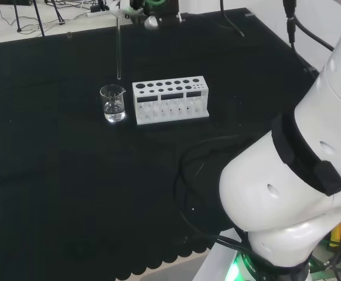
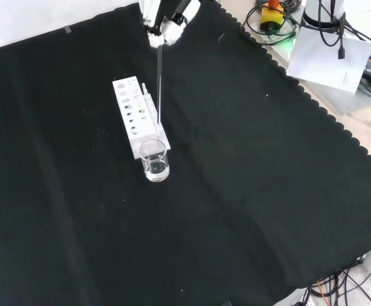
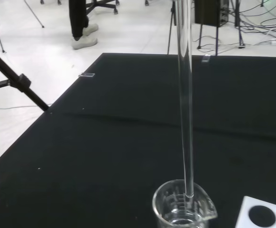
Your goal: Stir in the beaker to the left of the white test tube rack with the glass rod.
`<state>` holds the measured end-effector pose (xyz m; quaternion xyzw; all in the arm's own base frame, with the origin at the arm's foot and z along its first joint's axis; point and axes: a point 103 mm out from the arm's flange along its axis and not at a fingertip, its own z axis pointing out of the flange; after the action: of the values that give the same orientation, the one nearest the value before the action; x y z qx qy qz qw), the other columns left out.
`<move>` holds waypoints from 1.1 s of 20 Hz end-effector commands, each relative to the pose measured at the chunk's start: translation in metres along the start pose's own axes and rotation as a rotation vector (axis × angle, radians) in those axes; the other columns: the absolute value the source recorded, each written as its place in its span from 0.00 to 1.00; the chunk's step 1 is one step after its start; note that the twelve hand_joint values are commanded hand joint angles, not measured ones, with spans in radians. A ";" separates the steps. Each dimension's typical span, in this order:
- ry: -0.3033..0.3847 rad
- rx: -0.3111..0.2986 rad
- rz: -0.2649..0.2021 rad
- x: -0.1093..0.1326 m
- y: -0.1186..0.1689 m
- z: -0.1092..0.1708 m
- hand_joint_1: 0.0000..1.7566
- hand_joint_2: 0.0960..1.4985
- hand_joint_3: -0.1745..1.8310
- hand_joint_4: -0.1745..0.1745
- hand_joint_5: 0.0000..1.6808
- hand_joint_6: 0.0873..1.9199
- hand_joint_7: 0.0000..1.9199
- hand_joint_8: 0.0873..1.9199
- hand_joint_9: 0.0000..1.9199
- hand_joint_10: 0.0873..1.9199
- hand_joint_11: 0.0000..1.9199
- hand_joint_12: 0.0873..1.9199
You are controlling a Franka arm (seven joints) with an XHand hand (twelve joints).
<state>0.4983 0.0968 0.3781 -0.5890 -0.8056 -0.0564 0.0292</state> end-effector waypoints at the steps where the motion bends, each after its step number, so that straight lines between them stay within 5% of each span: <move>1: 0.013 -0.002 -0.053 0.011 0.031 0.014 0.75 0.72 0.00 0.00 0.70 0.20 0.64 0.45 0.83 0.44 0.85 0.32; 22: 0.033 0.044 -0.025 -0.021 0.051 0.069 0.75 0.72 0.00 0.00 0.70 0.20 0.64 0.44 0.83 0.43 0.85 0.31</move>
<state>0.5488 0.0997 0.3317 -0.5787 -0.8123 -0.0553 0.0469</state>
